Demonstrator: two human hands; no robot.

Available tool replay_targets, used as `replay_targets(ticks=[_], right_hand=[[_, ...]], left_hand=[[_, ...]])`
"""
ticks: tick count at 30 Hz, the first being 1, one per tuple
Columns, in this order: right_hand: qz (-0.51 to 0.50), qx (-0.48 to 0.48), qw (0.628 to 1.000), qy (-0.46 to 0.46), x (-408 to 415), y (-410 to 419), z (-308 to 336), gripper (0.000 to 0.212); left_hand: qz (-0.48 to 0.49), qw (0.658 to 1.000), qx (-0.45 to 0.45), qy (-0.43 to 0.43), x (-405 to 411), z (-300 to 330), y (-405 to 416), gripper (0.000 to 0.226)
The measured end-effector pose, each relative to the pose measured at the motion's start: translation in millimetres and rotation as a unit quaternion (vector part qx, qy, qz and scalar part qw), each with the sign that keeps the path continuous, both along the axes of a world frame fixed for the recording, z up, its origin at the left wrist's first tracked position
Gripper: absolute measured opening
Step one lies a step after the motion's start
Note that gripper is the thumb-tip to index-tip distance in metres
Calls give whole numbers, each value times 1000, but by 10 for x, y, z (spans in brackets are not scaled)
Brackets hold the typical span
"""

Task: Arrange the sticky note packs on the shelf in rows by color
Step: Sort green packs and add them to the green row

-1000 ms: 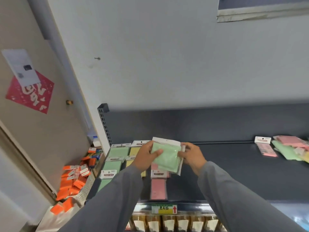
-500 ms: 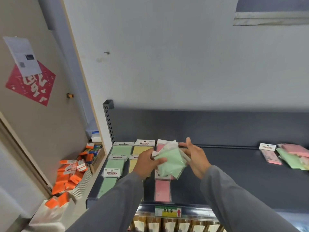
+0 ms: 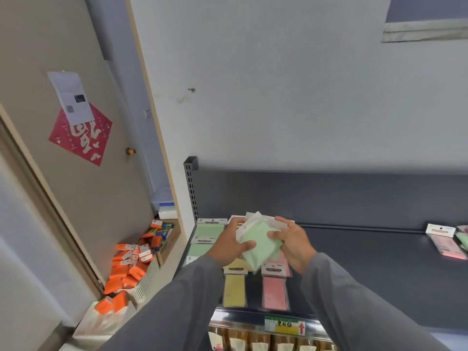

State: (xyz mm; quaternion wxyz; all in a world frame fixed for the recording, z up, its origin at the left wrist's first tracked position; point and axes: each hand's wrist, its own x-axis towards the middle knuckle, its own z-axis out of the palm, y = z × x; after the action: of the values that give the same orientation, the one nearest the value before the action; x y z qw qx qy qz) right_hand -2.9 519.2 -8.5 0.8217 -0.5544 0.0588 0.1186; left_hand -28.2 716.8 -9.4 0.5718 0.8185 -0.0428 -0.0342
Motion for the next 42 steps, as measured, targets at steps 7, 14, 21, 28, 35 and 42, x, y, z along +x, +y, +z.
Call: replay_targets(ticks=[7, 14, 21, 28, 35, 42], right_hand=[[180, -176, 962, -103, -23, 457, 122, 35], [142, -206, 960, -123, 239, 868, 219, 55], [-21, -170, 982, -75, 485, 1477, -76, 42], [14, -344, 928, -142, 707, 1748, -247, 37], [58, -546, 811, -203, 865, 2040, -424, 54], [119, -684, 678, -241, 755, 2101, -650, 37]], left_hand=[[47, 998, 16, 45, -169, 90, 600, 42], [171, 975, -139, -15, -12, 75, 857, 66], [158, 979, 19, -129, 89, -71, 1157, 44], [128, 970, 157, -137, 516, -331, 1481, 46], [61, 957, 254, -126, 829, -653, 1700, 49], [40, 957, 256, -129, 904, -931, 1770, 48]])
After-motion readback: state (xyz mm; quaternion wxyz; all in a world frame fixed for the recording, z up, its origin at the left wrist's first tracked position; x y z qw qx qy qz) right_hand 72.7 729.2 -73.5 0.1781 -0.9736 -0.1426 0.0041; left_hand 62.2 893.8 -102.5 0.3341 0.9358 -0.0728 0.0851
